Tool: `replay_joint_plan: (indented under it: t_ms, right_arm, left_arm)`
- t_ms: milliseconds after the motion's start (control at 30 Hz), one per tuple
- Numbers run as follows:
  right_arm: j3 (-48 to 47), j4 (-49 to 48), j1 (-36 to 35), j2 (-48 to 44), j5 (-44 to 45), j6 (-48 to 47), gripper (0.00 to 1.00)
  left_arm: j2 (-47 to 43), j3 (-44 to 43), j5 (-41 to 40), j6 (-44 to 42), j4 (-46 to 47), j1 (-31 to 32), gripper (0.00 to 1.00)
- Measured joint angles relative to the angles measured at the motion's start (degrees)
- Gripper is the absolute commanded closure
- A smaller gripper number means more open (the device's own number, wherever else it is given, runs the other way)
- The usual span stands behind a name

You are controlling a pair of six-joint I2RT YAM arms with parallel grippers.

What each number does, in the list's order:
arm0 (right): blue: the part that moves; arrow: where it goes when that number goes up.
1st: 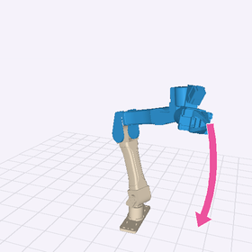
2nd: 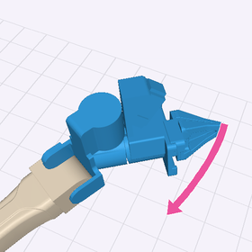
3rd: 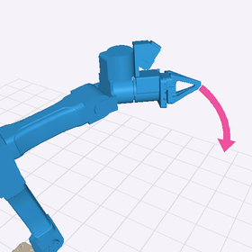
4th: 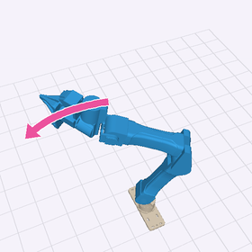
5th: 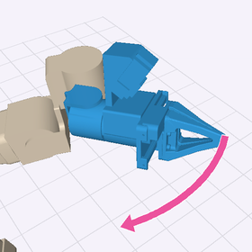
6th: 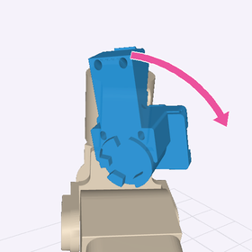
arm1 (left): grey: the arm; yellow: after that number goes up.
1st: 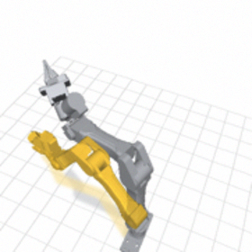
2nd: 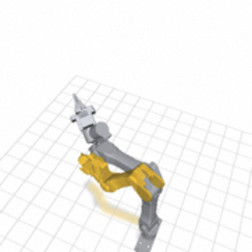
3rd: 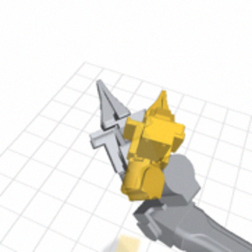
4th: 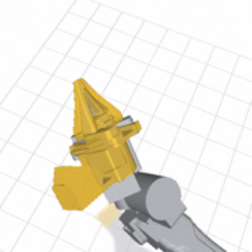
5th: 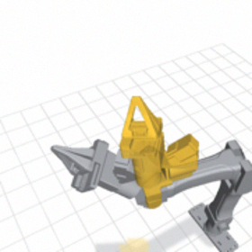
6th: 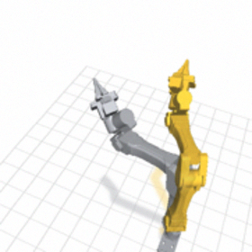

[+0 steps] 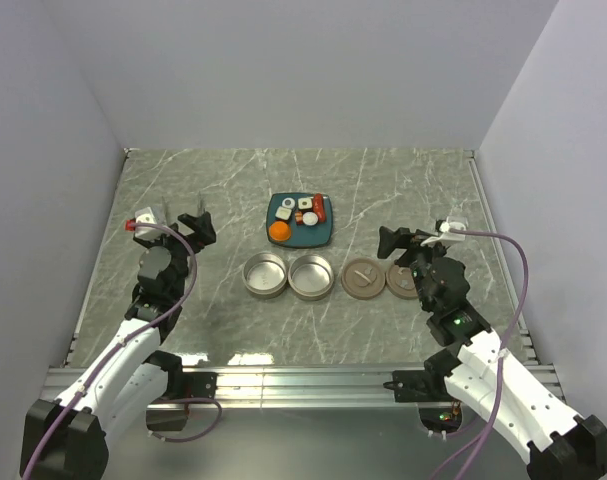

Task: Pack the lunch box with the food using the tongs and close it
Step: Grab the clamp with the left arm

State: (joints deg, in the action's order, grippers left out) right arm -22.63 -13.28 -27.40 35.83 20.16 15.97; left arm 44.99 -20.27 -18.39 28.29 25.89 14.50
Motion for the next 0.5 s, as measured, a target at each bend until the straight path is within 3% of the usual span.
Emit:
replay_joint_plan:
  t_ms: [500]
  right_arm:
    - [0.6,-0.2,0.0,-0.6,0.2,0.0,0.0]
  left_arm:
    - [2.4,-3.3,-4.7,2.9,-8.0,0.1,0.01]
